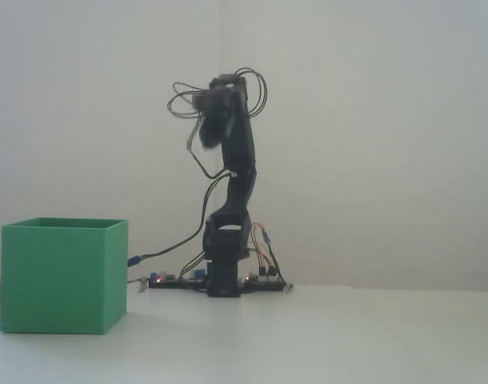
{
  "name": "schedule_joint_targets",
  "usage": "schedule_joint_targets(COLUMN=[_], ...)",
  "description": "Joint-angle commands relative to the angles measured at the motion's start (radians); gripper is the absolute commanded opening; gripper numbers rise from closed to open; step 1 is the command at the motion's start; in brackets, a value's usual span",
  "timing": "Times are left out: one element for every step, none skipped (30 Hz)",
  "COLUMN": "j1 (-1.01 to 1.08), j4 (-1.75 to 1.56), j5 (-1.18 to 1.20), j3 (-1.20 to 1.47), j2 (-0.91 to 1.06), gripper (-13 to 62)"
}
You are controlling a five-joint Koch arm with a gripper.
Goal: Grasp a red block and put it in the green bin.
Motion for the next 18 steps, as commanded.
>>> schedule_joint_targets(j1=[-0.014, -0.014, -0.014, -0.014, -0.014, -0.014, -0.014, -0.015, -0.02, -0.046, -0.092, -0.135, -0.143, -0.147, -0.164, -0.173, -0.181, -0.187], j4=[0.0, -0.057, -0.126, -0.202, -0.245, -0.258, -0.264, -0.285, -0.308, -0.341, -0.42, -0.505, -0.568, -0.627, -0.732, -0.848, -0.977, -1.124], j5=[-0.005, -0.008, -0.008, -0.008, -0.008, -0.006, -0.006, -0.006, -0.005, -0.003, -0.003, -0.005, -0.005, -0.005, -0.006, -0.011, -0.012, -0.014], j3=[0.067, 0.152, 0.244, 0.319, 0.371, 0.405, 0.44, 0.48, 0.525, 0.588, 0.672, 0.758, 0.838, 0.922, 1.029, 1.137, 1.241, 1.351], j2=[0.089, 0.089, 0.089, 0.089, 0.089, 0.089, 0.089, 0.089, 0.089, 0.089, 0.089, 0.089, 0.091, 0.091, 0.091, 0.089, 0.089, 0.089], gripper=[35.7, 36.0, 36.6, 36.7, 36.7, 36.8, 37.2, 37.2, 37.2, 37.3, 37.3, 37.2, 37.4, 37.4, 37.4, 37.3, 37.2, 37.1])
